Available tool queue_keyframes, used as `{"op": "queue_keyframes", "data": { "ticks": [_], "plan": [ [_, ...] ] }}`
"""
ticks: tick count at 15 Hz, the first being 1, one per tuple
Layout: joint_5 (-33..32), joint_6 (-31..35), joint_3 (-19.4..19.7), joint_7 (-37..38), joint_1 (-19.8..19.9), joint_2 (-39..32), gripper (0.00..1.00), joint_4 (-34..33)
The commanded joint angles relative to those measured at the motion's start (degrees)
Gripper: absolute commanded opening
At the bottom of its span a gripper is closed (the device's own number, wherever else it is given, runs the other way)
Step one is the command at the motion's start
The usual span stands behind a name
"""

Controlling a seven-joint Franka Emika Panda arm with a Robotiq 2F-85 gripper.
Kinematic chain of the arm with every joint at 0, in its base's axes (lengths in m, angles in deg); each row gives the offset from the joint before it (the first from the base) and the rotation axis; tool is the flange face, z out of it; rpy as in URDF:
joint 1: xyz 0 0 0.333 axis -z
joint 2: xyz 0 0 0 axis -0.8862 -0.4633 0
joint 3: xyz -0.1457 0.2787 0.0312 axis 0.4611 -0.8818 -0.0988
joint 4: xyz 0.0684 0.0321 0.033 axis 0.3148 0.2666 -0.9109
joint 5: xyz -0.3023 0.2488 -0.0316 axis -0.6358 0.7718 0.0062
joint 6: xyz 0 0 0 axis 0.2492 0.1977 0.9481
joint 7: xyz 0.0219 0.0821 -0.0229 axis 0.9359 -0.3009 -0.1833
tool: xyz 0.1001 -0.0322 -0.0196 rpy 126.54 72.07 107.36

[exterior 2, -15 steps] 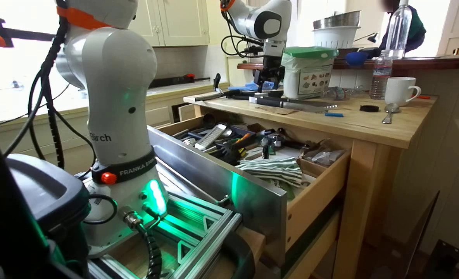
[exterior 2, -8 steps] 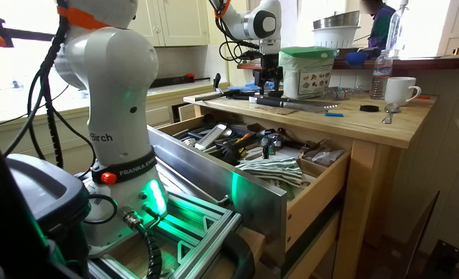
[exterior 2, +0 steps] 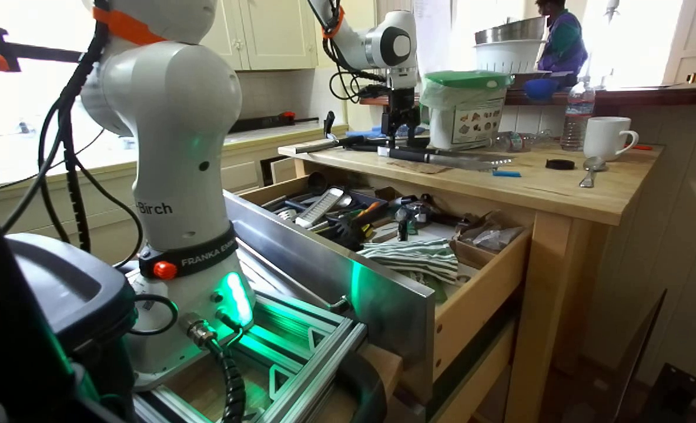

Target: Put an object on the counter in the drawer

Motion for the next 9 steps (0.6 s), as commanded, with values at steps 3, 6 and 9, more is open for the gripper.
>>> {"op": "queue_keyframes", "data": {
  "ticks": [3,6,9],
  "plan": [
    [-0.34,-2.52,-0.40,-0.50,-0.53,-3.06,1.00,-2.45],
    [1.38,-2.23,-0.92,-2.30,0.54,-2.82,1.00,-1.32],
    [8.01,1.57,-3.04,-8.92,3.42,0.09,1.00,2.58]
  ]
}}
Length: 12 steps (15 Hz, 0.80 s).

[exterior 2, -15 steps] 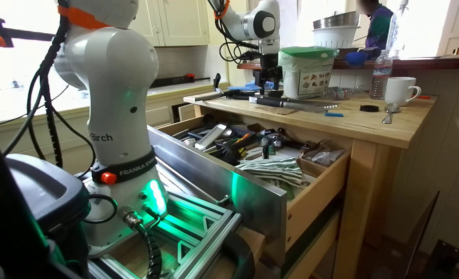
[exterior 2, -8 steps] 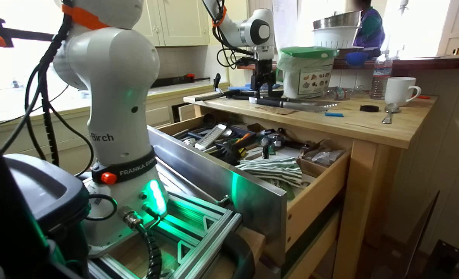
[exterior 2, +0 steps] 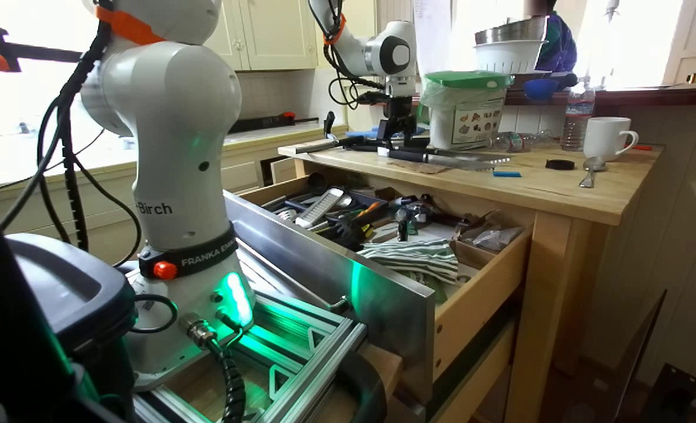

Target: Put an object on the counter in the drawer

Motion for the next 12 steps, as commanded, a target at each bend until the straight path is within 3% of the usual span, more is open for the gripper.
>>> {"op": "queue_keyframes", "data": {
  "ticks": [1,4,6,12],
  "plan": [
    [7.49,3.24,-2.47,-7.84,3.57,3.06,1.00,4.46],
    [13.23,6.05,-2.77,-12.71,5.03,6.07,1.00,8.28],
    [15.06,3.96,-2.72,-15.47,5.52,6.74,1.00,8.97],
    [15.57,3.55,-2.21,-16.38,4.77,4.40,1.00,5.79]
  ]
}}
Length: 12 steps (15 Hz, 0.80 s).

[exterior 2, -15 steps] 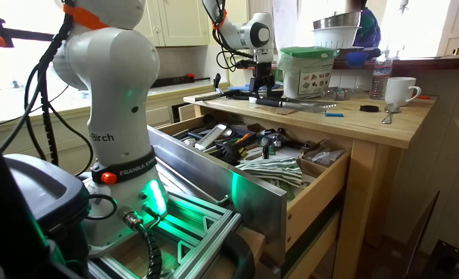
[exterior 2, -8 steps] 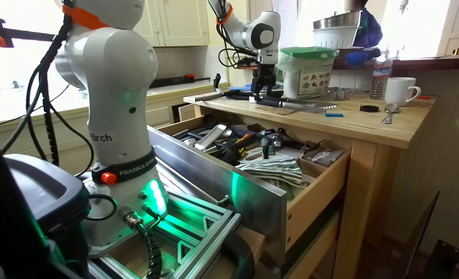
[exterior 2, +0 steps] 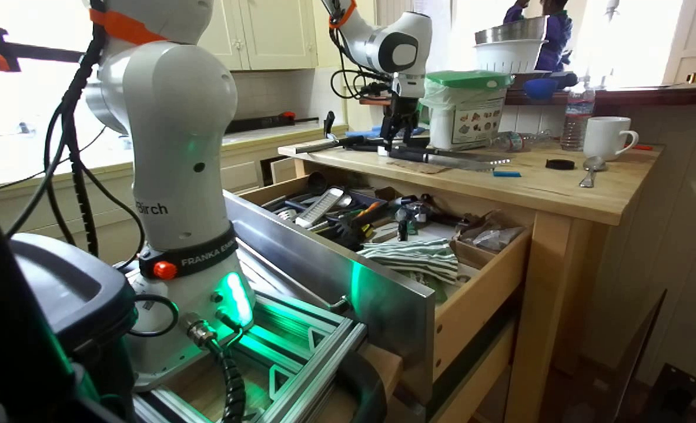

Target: Put an object on the counter in the drawer

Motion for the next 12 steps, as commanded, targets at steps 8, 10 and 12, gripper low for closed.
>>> {"op": "queue_keyframes", "data": {
  "ticks": [8,10,12],
  "plan": [
    [0.38,-9.42,-0.29,0.13,0.09,-5.88,1.00,-8.45],
    [0.32,-10.90,-0.07,0.57,0.03,-7.11,0.99,-10.01],
    [0.58,-11.47,-0.06,0.72,0.04,-8.13,0.88,-11.37]
  ]
}}
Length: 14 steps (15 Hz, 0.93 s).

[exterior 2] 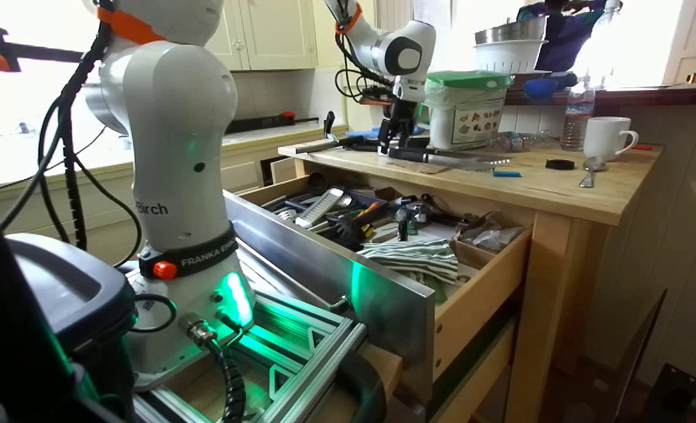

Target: Put an object on the counter in the drawer

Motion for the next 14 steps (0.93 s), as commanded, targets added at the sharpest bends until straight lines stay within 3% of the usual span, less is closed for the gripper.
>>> {"op": "queue_keyframes", "data": {
  "ticks": [1,6,10,14],
  "plan": [
    [0.75,-2.62,0.18,0.76,0.13,-2.88,0.71,-4.03],
    [1.38,-1.01,0.16,1.05,0.27,-2.45,0.37,-4.10],
    [2.75,-0.66,-0.03,1.02,0.47,1.04,0.34,-0.02],
    [4.37,3.38,0.50,1.41,-0.22,9.55,0.34,11.14]
  ]
}}
